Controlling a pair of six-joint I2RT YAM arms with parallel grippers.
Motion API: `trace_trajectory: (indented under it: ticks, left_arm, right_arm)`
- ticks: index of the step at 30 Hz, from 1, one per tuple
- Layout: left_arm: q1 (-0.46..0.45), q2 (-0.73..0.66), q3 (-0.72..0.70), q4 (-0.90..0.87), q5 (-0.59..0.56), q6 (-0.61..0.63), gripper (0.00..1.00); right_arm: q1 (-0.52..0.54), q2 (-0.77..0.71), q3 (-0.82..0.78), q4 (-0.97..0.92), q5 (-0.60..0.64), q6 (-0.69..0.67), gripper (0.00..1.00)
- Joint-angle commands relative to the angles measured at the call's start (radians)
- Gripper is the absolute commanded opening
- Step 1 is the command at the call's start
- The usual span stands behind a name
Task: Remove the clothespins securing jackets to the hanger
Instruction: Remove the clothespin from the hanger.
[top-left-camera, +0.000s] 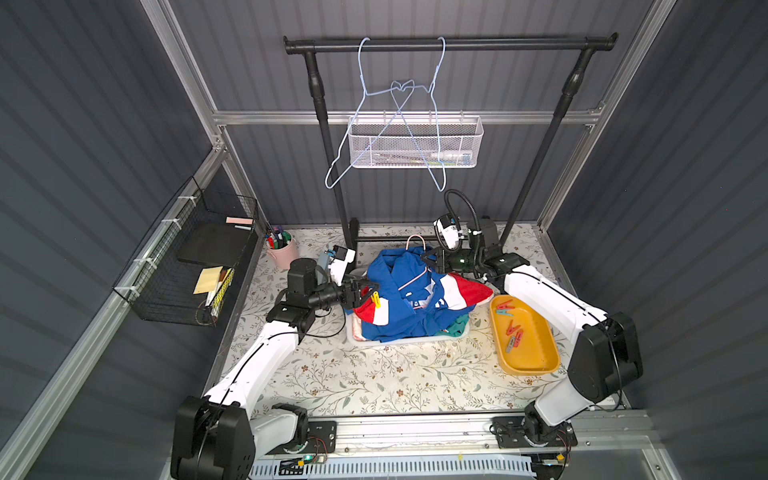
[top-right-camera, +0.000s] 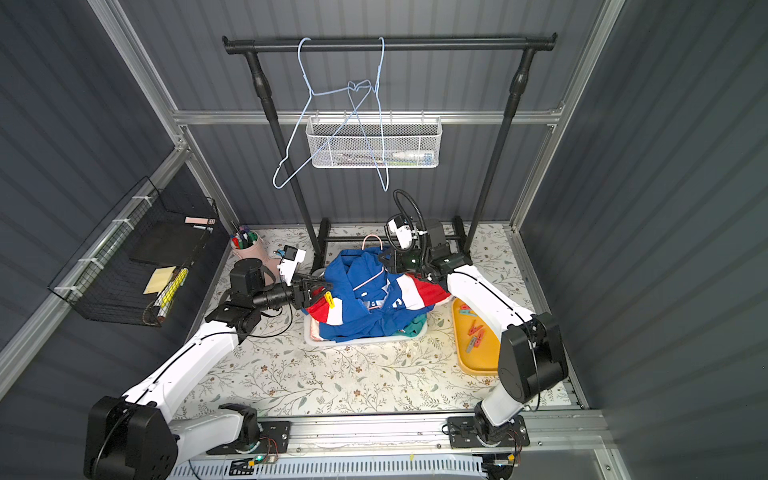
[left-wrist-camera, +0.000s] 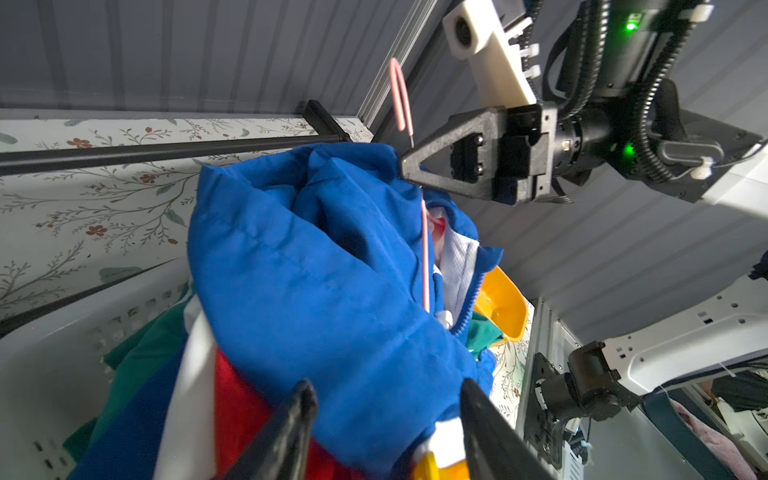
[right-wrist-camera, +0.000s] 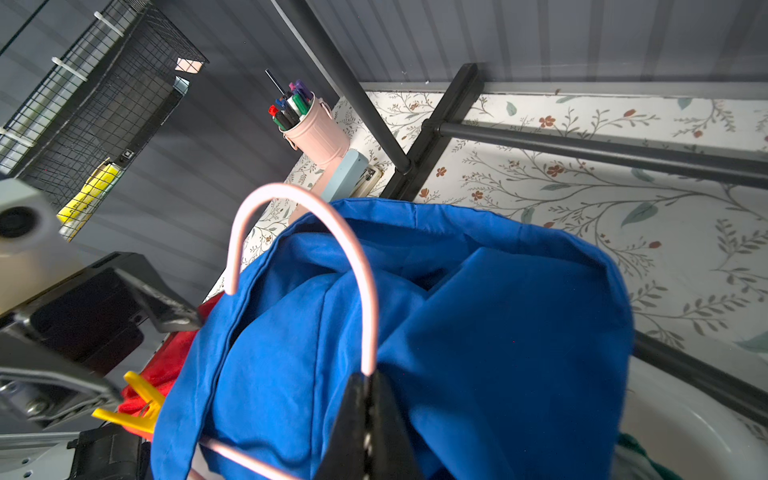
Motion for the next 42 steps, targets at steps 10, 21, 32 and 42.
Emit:
trace_trajectory:
  ticks: [10,21,32,42]
  left_arm:
    - [-0.016,-0.045,-0.013,-0.03,-0.016,0.038,0.67]
    - [-0.051,-0.01,0.002,-0.072,-0.077,0.066,0.62]
    - [-0.061,-0.003,0.0,-0.079,-0.079,0.064,0.38]
    - [-0.061,-0.009,-0.024,-0.029,0.014,-0.001,0.13]
  right_arm:
    - [-0.013,0.035,0.015,-0.015,-0.029,0.003,0.0]
    - [-0.014,0.043,0.027,-0.015,-0.04,0.009,0.0]
    - [-0.014,0.045,0.031,-0.015,-0.047,0.013,0.0]
    - [-0.016,0.038,0.031,-0.021,-0.039,0.008,0.0]
